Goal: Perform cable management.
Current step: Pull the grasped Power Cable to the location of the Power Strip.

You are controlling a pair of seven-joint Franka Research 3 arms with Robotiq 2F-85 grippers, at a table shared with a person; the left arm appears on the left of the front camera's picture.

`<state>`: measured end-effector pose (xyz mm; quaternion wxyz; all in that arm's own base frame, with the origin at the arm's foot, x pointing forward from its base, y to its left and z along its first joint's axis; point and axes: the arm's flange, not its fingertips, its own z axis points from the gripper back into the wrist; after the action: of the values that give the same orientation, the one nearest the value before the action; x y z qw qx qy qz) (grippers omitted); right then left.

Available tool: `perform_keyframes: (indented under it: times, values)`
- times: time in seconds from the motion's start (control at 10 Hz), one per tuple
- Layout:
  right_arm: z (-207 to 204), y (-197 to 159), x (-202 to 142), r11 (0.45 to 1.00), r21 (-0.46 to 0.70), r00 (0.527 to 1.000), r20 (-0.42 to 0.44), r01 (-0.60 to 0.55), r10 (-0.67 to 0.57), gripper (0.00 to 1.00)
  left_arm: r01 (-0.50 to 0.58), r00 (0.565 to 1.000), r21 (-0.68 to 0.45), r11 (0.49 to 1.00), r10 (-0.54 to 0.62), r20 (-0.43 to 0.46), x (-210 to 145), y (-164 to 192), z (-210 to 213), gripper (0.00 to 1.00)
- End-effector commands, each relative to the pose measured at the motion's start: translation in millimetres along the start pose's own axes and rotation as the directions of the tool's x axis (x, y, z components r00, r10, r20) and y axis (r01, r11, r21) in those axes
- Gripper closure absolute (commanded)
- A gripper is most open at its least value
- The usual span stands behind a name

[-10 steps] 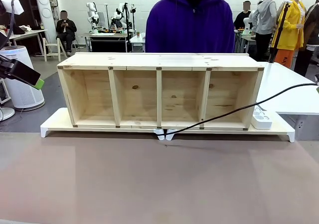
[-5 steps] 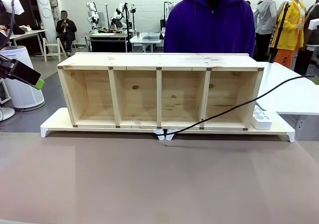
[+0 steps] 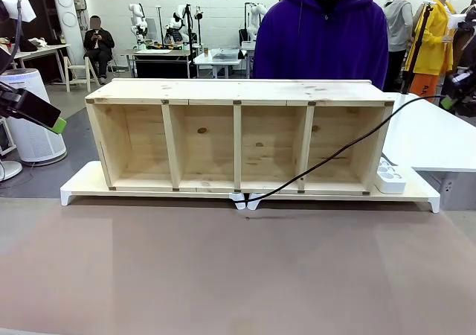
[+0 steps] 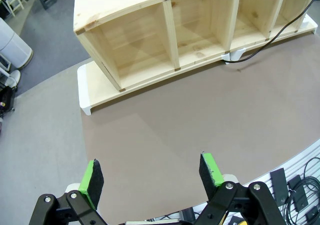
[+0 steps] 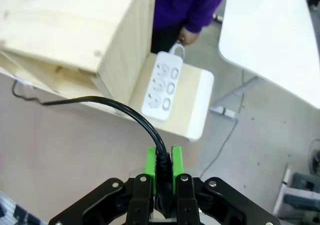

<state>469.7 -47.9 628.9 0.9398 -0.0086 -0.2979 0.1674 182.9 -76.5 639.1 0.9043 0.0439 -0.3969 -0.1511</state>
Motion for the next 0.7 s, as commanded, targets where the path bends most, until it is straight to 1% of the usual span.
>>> perform_keyframes:
  times: [0.0, 0.1, 0.2, 0.5, 0.6]
  values:
    - [-12, 3, 24, 0.999, 0.044, 0.999, 0.046, 0.021, -0.023, 0.84, 0.001, 1.0, 0.003, 1.0, -0.001, 0.006, -1, 0, -2, 0.0]
    - [-19, 4, 32, 0.999, 0.034, 0.998, 0.048, 0.039, -0.041, 0.84, 0.001, 1.0, 0.003, 1.0, -0.001, 0.006, -1, 0, -2, 0.0]
    - [-26, 3, 39, 0.998, -0.006, 0.997, 0.043, 0.059, -0.059, 0.84, 0.001, 1.0, 0.003, 1.0, -0.001, 0.006, -1, 0, -2, 0.0]
    - [-38, -3, 48, 0.987, -0.054, 0.987, 0.065, 0.149, -0.145, 0.84, 0.001, 1.0, 0.003, 1.0, -0.001, 0.006, -1, 0, -2, 0.0]
    - [-40, -5, 51, 0.986, -0.054, 0.986, 0.064, 0.155, -0.151, 0.84, 0.001, 1.0, 0.003, 1.0, -0.001, 0.006, -1, 0, -2, 0.0]
